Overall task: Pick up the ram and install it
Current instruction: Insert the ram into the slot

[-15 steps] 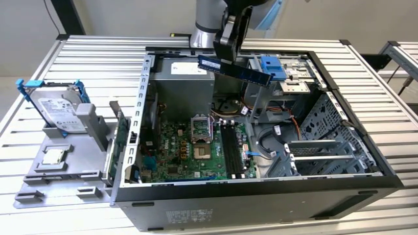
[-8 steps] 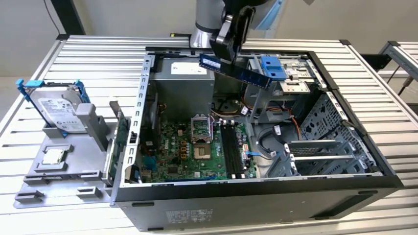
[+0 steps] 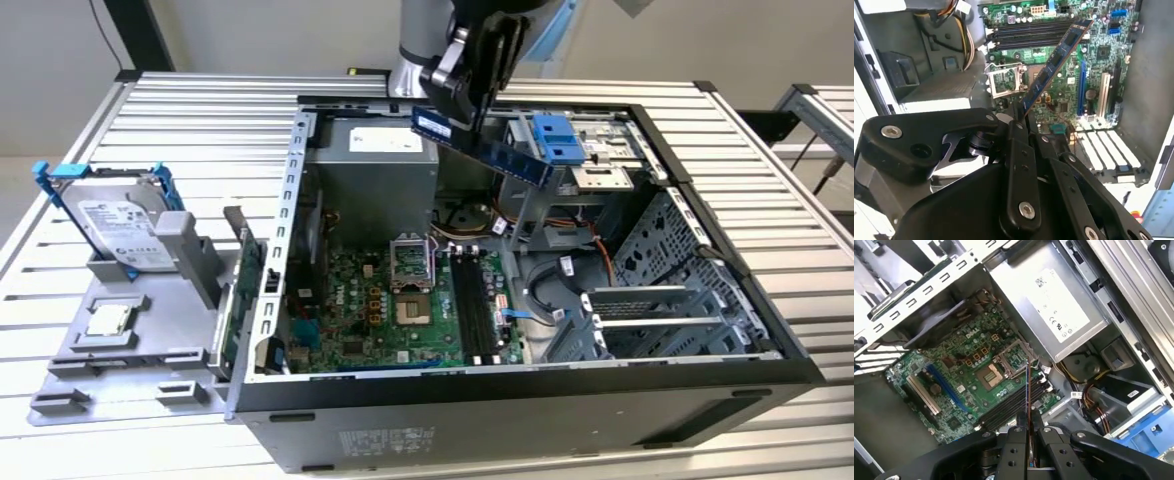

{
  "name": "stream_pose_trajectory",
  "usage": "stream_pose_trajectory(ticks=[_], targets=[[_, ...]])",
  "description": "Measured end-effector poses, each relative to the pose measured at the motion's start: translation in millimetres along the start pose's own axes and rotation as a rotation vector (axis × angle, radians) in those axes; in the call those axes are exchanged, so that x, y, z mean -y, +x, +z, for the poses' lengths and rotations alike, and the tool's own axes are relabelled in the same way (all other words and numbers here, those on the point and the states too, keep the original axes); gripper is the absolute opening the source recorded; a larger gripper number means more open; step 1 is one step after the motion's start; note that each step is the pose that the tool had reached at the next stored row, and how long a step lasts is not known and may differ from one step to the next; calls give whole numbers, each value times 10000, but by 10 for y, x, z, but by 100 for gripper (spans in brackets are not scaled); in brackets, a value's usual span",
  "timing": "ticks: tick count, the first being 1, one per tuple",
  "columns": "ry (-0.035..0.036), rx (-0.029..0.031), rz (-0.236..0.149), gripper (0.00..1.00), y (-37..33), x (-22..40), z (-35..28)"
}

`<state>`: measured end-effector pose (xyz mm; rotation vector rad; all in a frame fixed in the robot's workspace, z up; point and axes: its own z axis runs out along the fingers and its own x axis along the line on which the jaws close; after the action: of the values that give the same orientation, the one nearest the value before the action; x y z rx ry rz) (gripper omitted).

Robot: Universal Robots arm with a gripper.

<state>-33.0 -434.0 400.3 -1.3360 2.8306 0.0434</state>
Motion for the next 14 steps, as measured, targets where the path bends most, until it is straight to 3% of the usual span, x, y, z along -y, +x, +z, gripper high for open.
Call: stream_pose_trajectory(ticks=[14], targets=[[48, 44, 2182, 0, 0, 0, 0]])
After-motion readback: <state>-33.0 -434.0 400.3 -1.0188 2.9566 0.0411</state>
